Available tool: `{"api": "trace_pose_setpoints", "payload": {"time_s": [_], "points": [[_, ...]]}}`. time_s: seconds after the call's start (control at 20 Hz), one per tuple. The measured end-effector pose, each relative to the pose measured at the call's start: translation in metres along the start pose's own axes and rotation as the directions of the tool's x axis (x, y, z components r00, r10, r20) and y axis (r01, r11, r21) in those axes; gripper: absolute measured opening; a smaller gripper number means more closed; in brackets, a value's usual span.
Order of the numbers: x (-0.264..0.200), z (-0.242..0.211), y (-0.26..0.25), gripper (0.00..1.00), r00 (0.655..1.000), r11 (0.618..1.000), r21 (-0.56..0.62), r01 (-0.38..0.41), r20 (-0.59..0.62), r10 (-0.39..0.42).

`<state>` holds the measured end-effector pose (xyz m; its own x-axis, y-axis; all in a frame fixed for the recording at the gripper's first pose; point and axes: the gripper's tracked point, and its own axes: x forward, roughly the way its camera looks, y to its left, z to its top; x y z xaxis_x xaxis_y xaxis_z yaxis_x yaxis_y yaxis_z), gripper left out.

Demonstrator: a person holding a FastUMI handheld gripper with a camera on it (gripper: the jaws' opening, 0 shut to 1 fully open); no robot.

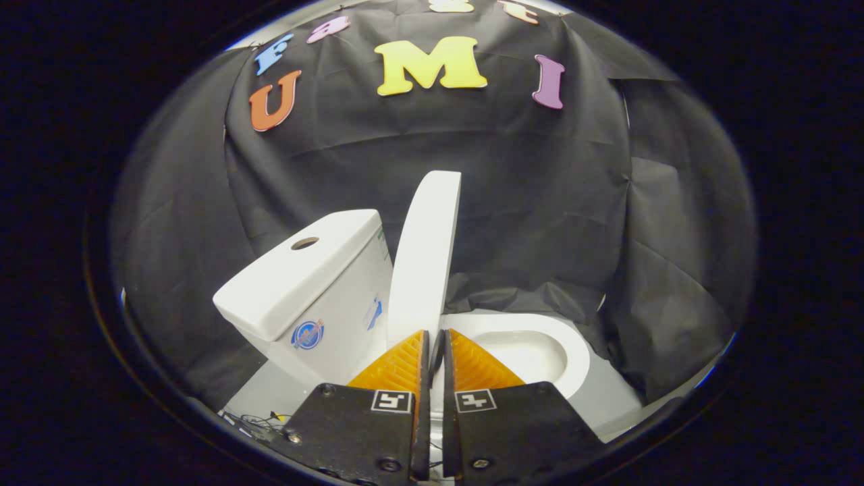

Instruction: Open the toilet lid.

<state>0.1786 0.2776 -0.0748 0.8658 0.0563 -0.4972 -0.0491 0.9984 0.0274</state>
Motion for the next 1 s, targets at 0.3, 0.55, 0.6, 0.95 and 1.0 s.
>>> {"api": "trace_pose_setpoints", "payload": {"time_s": [0.3,0.55,0.6,0.95,1.0], "points": [[0.002,0.006,0.021,0.11,1.000,1.000,-0.025,-0.004,0.005,0.004],[0.002,0.006,0.044,0.11,1.000,0.997,-0.079,-0.020,0.005,0.020],[0.003,0.006,0.048,0.11,1.000,0.995,-0.092,-0.023,0.008,0.023],[0.004,0.005,0.073,0.11,0.999,0.989,-0.145,-0.032,0.013,0.034],[0.004,0.005,0.076,0.11,0.999,0.987,-0.157,-0.034,0.015,0.037]]}}
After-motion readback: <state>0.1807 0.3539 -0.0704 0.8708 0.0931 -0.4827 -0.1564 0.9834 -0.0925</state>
